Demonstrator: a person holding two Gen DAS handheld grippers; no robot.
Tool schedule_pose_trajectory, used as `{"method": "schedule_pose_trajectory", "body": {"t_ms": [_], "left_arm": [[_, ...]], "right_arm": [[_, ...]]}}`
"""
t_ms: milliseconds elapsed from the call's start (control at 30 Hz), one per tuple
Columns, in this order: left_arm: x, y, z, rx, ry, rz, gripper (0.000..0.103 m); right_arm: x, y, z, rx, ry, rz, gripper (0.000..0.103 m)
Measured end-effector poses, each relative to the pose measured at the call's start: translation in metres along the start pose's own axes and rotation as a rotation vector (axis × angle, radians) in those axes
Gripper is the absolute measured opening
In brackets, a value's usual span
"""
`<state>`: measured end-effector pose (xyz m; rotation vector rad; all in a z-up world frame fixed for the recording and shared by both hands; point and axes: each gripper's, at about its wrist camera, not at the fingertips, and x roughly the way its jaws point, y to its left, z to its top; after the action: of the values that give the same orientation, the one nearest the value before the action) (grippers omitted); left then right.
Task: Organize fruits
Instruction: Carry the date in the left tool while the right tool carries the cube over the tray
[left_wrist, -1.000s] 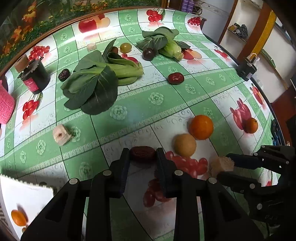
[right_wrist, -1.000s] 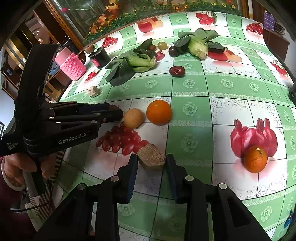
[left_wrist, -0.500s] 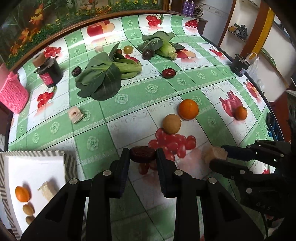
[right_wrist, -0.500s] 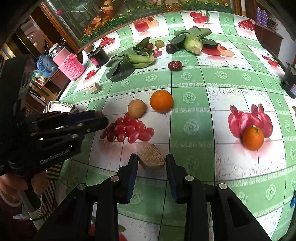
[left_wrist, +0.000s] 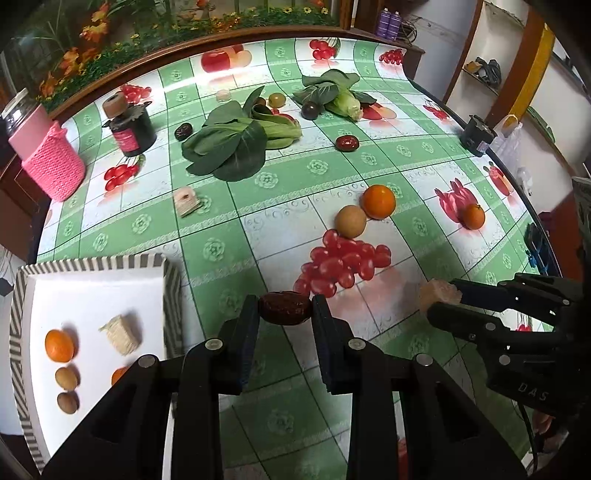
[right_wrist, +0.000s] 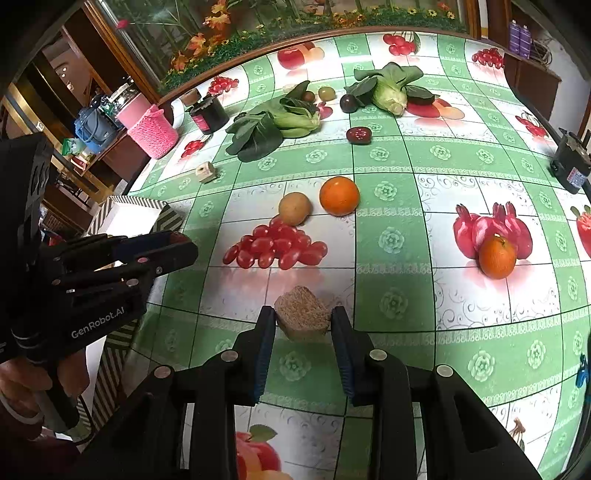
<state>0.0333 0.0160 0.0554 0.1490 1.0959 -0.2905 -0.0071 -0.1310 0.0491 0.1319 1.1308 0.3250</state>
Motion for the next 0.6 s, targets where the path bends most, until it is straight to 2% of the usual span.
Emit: {"method": "schedule_pose_trajectory", "body": {"t_ms": [600], "left_arm": [[-0.023,0.019,-0.019,-0.031,-0.019,0.016,0.026]], "right_arm": [[-0.009,0.027,-0.001,-0.04,-0.004,0.013,0.032]]}}
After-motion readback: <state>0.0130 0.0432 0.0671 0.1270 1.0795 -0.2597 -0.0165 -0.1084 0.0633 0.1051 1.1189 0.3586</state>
